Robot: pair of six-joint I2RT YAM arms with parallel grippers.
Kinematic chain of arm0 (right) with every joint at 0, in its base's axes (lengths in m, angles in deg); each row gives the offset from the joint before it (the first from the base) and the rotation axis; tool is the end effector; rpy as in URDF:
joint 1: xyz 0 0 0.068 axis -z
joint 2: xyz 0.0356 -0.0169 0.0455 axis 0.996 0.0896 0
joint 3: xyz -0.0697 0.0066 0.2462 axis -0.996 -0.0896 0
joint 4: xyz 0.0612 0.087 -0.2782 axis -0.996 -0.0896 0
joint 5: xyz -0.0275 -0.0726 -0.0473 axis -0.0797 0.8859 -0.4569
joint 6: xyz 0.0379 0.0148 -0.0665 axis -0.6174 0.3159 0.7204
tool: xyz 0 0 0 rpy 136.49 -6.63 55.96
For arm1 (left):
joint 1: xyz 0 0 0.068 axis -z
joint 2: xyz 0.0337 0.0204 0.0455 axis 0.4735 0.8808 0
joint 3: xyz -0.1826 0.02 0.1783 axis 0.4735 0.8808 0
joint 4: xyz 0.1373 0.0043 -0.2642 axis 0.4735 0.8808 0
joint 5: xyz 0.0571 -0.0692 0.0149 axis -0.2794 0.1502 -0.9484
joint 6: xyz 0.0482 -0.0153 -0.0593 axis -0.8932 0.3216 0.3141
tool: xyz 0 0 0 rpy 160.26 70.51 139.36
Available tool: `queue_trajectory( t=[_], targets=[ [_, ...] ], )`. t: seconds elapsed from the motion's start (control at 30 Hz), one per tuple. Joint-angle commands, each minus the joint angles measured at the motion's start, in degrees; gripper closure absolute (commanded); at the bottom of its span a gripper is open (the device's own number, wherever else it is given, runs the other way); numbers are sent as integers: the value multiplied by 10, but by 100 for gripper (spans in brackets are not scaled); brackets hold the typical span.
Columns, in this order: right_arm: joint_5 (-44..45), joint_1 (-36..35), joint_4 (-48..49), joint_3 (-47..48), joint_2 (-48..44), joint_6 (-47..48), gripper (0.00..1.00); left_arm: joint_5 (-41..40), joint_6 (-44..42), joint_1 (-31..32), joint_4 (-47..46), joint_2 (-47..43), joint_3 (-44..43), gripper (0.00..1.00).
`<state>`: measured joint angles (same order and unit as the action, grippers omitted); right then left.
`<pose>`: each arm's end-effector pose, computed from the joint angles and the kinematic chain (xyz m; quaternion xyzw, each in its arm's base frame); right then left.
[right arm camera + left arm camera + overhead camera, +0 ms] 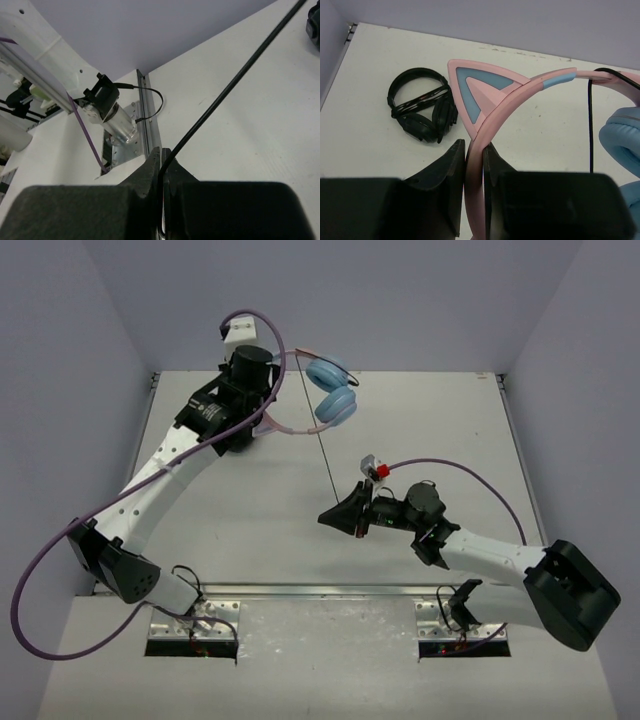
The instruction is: Wrap the headphones
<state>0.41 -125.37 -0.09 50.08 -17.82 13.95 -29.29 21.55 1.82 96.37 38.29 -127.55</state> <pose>0.1934 0.2161 0.1753 -0.2453 0.6359 0.5996 0.4194 0.3465 -0.1541 0.4196 -0.0810 0.8156 0.0446 0.5711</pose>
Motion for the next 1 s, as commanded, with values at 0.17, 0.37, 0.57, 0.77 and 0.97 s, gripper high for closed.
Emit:
queue_trajectory(
  t=[0.17, 0.37, 0.57, 0.77, 0.97],
  targets=[
    [-22, -37, -58, 46, 1, 25, 97, -52, 122, -14, -176, -102, 48, 100],
    [-86, -53, 115, 51, 80, -68, 94, -67, 116, -14, -204, -133, 78, 100],
    [-93, -83, 191, 29, 117, -113, 92, -103, 71, -15, -225, -113, 64, 100],
    [-53, -101, 80, -5, 43, -35, 99, -108, 34, -30, -242, -82, 53, 100],
    [1, -115, -92, -11, -25, 46, 99, -86, 21, -59, -243, -71, 34, 99]
  ],
)
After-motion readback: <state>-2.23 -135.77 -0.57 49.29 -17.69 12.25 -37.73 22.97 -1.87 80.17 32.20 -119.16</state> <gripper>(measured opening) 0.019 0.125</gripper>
